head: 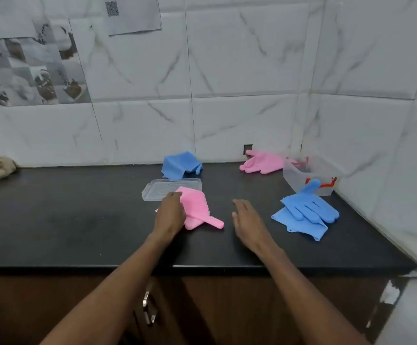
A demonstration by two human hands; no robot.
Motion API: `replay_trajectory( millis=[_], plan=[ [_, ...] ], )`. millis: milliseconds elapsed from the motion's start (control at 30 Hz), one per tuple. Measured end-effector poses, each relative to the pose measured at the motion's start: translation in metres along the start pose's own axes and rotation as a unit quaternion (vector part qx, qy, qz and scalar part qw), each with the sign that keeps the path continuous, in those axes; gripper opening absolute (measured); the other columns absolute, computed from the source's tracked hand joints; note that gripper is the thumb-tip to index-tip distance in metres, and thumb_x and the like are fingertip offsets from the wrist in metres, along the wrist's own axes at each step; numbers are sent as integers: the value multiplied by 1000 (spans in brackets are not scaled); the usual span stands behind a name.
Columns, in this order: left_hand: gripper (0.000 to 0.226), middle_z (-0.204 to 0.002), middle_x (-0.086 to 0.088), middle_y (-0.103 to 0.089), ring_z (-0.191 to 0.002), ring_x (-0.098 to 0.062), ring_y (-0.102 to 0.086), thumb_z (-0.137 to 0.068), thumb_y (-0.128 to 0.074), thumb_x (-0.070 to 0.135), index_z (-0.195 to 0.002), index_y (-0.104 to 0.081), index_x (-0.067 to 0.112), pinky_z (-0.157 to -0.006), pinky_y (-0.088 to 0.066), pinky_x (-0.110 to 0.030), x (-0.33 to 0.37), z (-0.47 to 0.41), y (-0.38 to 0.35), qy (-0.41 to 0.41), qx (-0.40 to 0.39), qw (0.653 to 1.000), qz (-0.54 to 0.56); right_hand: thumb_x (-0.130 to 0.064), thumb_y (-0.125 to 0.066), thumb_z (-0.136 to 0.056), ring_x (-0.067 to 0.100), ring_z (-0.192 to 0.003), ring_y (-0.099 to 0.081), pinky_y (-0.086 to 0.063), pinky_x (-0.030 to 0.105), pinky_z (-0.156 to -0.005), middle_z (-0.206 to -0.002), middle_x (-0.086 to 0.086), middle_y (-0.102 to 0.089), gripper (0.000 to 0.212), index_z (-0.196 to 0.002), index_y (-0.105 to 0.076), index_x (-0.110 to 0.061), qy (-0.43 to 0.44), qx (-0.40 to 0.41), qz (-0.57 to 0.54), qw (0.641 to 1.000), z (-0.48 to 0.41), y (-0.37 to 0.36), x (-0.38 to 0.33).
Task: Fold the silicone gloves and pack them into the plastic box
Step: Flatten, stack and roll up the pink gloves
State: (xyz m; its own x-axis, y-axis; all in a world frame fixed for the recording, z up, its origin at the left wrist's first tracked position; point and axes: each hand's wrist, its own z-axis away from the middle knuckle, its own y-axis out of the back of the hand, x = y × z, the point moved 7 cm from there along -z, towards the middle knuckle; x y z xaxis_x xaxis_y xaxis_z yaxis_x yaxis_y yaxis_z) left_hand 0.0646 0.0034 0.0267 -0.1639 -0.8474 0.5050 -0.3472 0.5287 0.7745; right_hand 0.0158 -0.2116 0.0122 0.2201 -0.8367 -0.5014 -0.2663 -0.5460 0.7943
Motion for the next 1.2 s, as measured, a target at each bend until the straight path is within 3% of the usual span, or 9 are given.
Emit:
replay_trajectory(
  millis=[100,167,300,400,567,667,733,967,1200],
  plan=[
    [23,-116,-17,-59,-106,-33,-57,-92,-51,8,-111,-60,0,-78,-43,-35,-15,-8,12,43,77,996,19,-21,-40,-102,21,-135,-42,-35,33,-110,-152,8,-36,47,-147,-34,-12,-6,-7,17,1000,-3,-2,2],
    [23,-111,-20,-59,-96,-32,-57,-93,-57,21,-100,-58,0,-71,-41,-35,-24,-15,12,110,49,993,19,-23,-39,-103,21,-134,-43,-35,34,-109,-152,8,-36,47,-147,-34,-11,-5,-28,42,999,-5,-7,2],
    [44,-118,-21,-58,-104,-32,-61,-85,-70,42,-105,-59,5,-91,-53,-41,-39,-31,0,201,-57,978,-5,-26,-38,-103,20,-134,-43,-35,34,-110,-152,7,-37,47,-148,-33,-13,-15,-37,63,997,-9,-14,2],
    [46,-111,-17,-67,-99,-27,-67,-77,-78,41,-104,-63,7,-88,-55,-38,-49,-41,-5,246,-101,964,-10,-26,-38,-102,20,-133,-44,-35,33,-110,-151,7,-38,46,-147,-35,-12,-14,-33,69,997,-10,-15,3],
    [35,-111,-12,-66,-110,-28,-60,-76,-79,29,-102,-65,10,-94,-48,-39,-48,-50,5,252,-71,964,-37,-25,-38,-102,21,-135,-42,-35,33,-110,-153,7,-34,46,-146,-36,-10,-2,-31,76,997,-11,-15,4],
    [19,-86,-9,-62,-83,-23,-58,-79,-75,15,-77,-56,11,-72,-46,-35,-31,-68,9,178,-58,974,129,-27,-39,-102,19,-138,-39,-34,34,-111,-156,4,-29,47,-147,-35,-12,6,-34,71,997,-10,-16,4],
    [27,-83,-9,-59,-75,-22,-53,-81,-73,12,-73,-48,15,-66,-43,-32,-16,-77,18,142,-74,945,286,-27,-42,-101,17,-137,-39,-35,33,-111,-155,2,-30,47,-146,-38,-14,18,-24,51,998,-10,-15,4],
    [23,-102,-14,-67,-76,-21,-64,-86,-66,-2,-109,-67,3,-71,-55,-30,37,-102,39,58,-154,869,466,-27,-60,-93,-7,-96,-55,-39,4,-76,-125,-8,-60,40,-132,-55,-18,-48,47,-205,976,-24,9,17],
    [28,-96,-11,-72,-82,-22,-69,-87,-65,4,-114,-65,3,-75,-60,-35,57,-104,47,12,-197,761,617,-34,-57,-96,16,-104,-67,-56,29,-86,-109,-1,-69,34,-123,-60,-14,-147,6,-522,840,-59,-8,2]
  ],
)
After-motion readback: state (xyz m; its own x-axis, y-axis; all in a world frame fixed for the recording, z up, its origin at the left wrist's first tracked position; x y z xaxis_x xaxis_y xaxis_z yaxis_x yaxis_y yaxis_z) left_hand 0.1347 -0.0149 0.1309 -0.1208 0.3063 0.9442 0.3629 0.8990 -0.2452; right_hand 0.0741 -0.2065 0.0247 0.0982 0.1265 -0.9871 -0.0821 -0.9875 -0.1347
